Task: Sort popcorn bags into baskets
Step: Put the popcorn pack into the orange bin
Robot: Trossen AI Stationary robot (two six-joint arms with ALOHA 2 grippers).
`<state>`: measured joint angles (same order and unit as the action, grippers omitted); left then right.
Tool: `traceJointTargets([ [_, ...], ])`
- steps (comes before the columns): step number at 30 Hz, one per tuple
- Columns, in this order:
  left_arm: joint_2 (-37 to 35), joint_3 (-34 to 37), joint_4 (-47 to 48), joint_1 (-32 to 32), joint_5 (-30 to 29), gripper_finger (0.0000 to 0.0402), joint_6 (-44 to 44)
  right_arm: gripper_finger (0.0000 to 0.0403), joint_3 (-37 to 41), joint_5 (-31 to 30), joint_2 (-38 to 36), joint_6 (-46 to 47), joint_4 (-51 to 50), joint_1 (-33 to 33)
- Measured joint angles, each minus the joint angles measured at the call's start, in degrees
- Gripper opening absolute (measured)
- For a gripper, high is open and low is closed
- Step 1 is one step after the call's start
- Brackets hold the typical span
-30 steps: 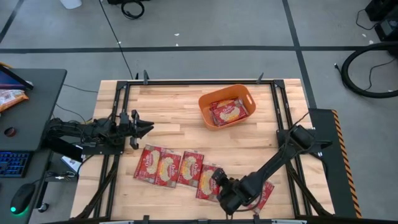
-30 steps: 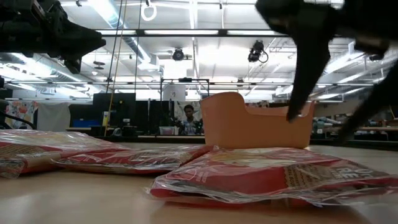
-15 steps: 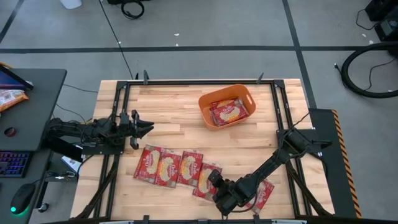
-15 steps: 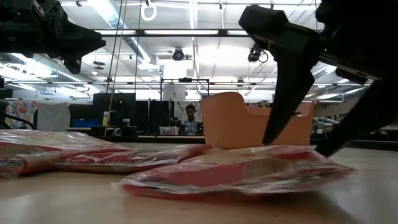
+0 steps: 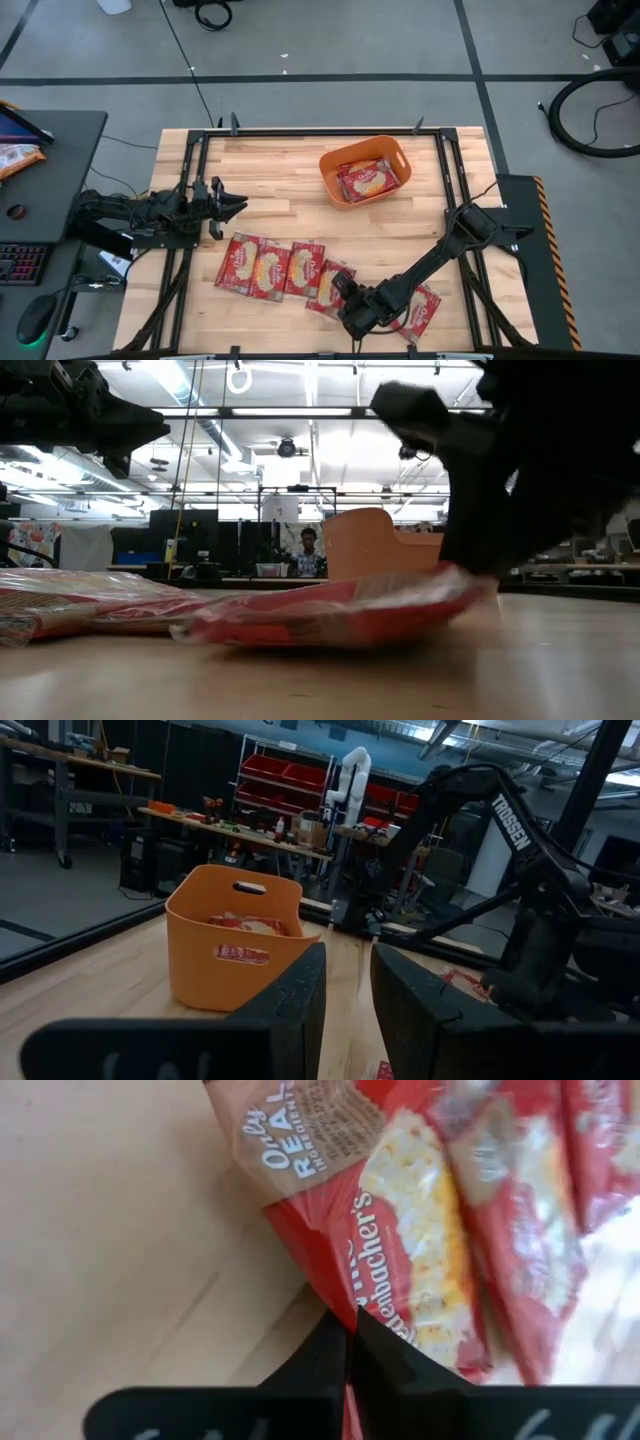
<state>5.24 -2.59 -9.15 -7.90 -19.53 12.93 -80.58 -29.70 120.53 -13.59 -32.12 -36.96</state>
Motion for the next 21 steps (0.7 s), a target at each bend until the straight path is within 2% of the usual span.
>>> traceJointTargets([
  [5, 0.00, 0.00, 0.00, 0.01, 0.00, 0.0087, 0.00, 0.0014, -1.20, -4.27, -3.41, 2.36, -7.71, 0.06],
  [11, 0.00, 0.00, 0.00, 0.02, 0.00, 0.0087, 0.00, 0.0010, -3.91, -12.31, -6.07, 13.24, -23.21, 0.99],
  [21, 0.00, 0.00, 0.00, 0.01, 0.00, 0.0087, 0.00, 0.0008, -4.09, -14.33, -6.47, 41.07, -53.74, 4.19],
])
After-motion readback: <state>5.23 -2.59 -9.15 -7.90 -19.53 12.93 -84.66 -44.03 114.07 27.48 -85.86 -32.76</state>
